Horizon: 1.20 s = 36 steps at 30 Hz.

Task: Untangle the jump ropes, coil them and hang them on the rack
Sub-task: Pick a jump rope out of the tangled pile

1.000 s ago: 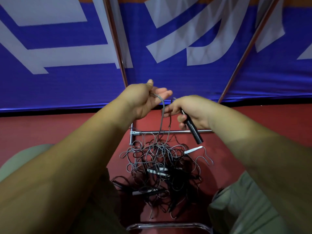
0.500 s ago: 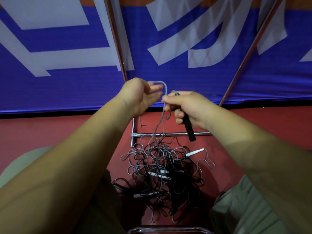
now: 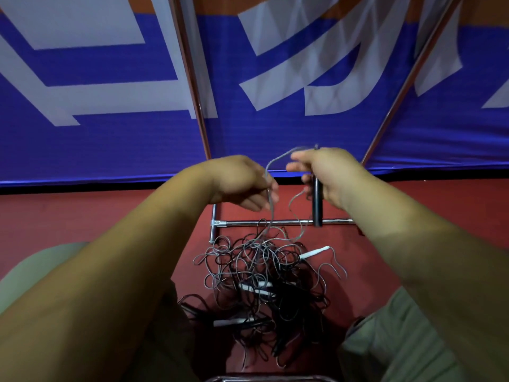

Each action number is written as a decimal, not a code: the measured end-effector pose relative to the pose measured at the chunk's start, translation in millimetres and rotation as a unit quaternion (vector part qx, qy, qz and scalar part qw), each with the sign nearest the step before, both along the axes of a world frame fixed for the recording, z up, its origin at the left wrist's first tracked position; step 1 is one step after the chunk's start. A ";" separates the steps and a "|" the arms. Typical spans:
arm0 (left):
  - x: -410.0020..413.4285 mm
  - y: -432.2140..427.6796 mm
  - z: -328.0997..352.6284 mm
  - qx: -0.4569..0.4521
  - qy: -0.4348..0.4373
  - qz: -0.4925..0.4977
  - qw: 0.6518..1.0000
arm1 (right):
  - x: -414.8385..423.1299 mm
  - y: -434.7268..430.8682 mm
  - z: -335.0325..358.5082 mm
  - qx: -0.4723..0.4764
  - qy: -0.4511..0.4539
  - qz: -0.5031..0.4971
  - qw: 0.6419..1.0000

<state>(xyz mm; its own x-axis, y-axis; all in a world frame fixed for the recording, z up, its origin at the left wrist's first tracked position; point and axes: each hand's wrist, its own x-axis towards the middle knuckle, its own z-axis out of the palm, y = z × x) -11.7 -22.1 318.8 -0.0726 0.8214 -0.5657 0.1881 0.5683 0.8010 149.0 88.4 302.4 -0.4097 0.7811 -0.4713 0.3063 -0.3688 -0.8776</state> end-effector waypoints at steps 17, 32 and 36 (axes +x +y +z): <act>-14.2 11.2 -0.4 0.058 -0.073 0.174 0.980 | -12.4 -19.2 9.0 -0.001 0.149 0.045 0.988; -3.3 2.3 15.5 0.097 -0.145 0.208 0.962 | 2.7 -2.7 -0.6 -0.059 -0.091 0.136 0.985; -10.7 4.0 13.4 0.128 -0.239 0.327 0.905 | 7.6 -20.9 -9.4 -0.090 -0.105 0.303 0.943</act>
